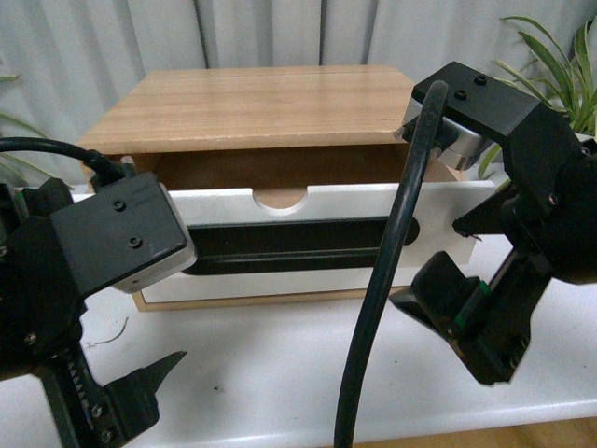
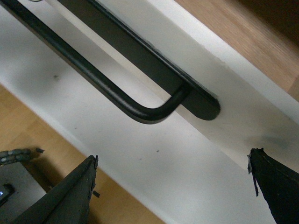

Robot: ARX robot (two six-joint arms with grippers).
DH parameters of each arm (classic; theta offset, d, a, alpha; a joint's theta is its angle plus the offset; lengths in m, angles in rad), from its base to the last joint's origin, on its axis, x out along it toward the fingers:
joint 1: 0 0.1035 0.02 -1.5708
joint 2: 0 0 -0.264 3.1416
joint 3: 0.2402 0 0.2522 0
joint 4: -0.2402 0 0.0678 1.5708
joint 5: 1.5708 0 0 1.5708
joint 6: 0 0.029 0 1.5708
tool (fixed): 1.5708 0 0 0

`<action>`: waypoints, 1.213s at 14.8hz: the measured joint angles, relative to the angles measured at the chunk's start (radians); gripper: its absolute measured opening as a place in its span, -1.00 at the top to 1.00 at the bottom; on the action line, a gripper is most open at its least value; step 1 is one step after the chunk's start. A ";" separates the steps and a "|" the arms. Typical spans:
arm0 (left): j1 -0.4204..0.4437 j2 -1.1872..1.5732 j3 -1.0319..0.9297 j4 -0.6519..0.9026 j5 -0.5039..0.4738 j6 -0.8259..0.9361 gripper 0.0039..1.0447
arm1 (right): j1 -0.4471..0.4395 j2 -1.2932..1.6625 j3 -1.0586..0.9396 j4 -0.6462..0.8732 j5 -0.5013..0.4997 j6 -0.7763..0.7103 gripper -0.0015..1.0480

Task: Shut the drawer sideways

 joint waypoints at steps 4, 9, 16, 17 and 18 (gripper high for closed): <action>0.010 0.168 0.197 0.048 -0.070 0.013 -0.87 | -0.051 0.142 0.148 0.016 0.003 -0.002 -0.88; -0.002 0.321 0.307 -0.008 -0.075 0.014 -0.87 | -0.063 0.259 0.275 0.029 0.010 0.027 -0.87; -0.002 0.054 0.142 0.148 -0.066 -0.069 -0.87 | -0.079 0.029 0.036 0.145 -0.016 0.031 -0.87; -0.008 -0.024 0.084 0.169 -0.065 -0.098 -0.87 | -0.090 -0.039 -0.027 0.174 -0.013 0.034 -0.87; -0.012 -0.093 0.016 0.181 -0.060 -0.133 -0.87 | -0.092 -0.110 -0.096 0.197 -0.003 0.044 -0.87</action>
